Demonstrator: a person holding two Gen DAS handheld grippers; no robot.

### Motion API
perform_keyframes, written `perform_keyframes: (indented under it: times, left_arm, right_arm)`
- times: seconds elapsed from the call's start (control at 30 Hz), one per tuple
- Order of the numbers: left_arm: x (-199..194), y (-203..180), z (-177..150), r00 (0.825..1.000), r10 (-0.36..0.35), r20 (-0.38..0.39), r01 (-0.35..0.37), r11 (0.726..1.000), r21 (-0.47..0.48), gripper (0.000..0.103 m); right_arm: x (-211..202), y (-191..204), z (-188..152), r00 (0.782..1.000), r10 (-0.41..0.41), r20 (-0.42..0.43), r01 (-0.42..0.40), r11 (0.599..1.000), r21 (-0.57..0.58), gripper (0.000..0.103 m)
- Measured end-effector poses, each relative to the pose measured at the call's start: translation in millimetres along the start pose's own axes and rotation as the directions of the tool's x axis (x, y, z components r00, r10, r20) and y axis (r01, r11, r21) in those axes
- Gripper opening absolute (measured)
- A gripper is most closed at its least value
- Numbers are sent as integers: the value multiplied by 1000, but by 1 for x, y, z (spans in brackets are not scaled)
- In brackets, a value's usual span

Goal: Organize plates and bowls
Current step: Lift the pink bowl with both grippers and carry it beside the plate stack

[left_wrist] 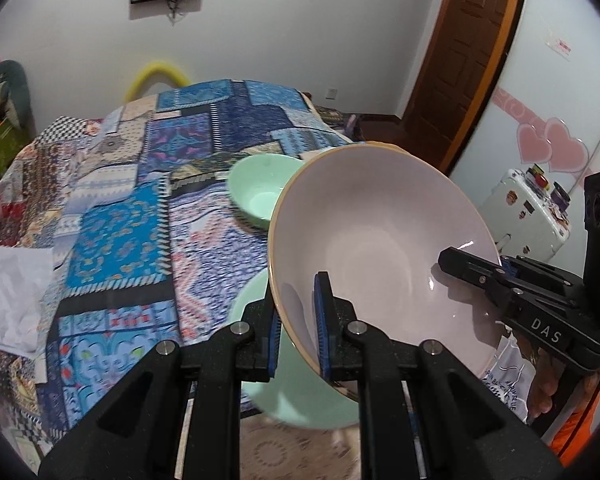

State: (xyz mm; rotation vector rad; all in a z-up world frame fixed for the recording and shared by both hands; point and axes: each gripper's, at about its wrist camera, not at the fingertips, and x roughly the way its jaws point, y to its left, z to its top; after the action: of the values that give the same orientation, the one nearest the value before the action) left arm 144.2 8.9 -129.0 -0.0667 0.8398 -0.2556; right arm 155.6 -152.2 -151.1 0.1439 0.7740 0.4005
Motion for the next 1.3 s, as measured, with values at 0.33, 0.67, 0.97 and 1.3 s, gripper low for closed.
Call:
perform_keyframes:
  times: [0.33, 0.67, 0.97, 1.3]
  left_arm:
    - [-30, 53, -24, 998, 67, 10, -66, 995, -68, 15]
    - [-41, 100, -48, 991, 130, -20, -131, 983, -125, 15]
    - [-37, 140, -71, 984, 164, -65, -173, 968, -182, 15]
    - [-16, 179, -95, 976, 167, -142, -199, 948, -250, 15]
  right_arm:
    - [23, 50, -4, 997, 64, -40, -66, 996, -57, 16]
    - [50, 93, -12, 988, 113, -102, -124, 987, -104, 16]
    - [82, 121, -22, 973, 140, -181, -166, 977, -135, 16]
    - [117, 141, -35, 955, 137, -262, -183, 970, -162, 16]
